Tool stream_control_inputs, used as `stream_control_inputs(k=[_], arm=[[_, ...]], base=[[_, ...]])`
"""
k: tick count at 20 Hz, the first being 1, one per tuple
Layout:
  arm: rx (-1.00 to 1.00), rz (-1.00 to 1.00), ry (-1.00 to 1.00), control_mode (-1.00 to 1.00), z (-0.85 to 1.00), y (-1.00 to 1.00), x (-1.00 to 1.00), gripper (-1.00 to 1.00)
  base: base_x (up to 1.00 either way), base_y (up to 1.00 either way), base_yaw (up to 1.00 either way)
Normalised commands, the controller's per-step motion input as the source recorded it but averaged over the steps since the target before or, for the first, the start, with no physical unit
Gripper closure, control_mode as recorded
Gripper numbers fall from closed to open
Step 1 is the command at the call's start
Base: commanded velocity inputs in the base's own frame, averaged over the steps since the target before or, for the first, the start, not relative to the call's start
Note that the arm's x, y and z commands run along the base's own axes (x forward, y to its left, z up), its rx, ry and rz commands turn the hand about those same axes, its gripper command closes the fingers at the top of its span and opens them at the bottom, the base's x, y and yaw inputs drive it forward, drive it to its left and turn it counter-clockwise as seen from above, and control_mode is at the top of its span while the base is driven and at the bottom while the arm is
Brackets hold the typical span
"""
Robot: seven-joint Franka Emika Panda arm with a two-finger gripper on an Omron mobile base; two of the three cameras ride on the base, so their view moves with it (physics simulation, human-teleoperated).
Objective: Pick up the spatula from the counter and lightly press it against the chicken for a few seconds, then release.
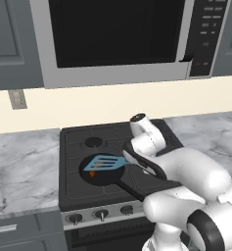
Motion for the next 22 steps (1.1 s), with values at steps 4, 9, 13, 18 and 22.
stream_control_inputs(k=[4,9,13,18,22], arm=[[-0.05,-0.04,0.05,-1.00,-0.02,0.16,0.20,1.00],[-0.02,-0.04,0.05,-1.00,-0.06,0.00,0.05,1.00],[-0.01,-0.03,0.03,-1.00,-0.05,0.00,0.00,1.00],[0.00,-0.02,0.04,-1.00,-0.08,0.00,0.00,1.00],[0.00,-0.03,0.03,-1.00,-0.06,0.00,0.00,1.00]], base=[[0.00,0.00,0.00],[0.00,0.00,0.00],[0.00,0.00,0.00],[0.00,0.00,0.00],[0.00,0.00,0.00]])
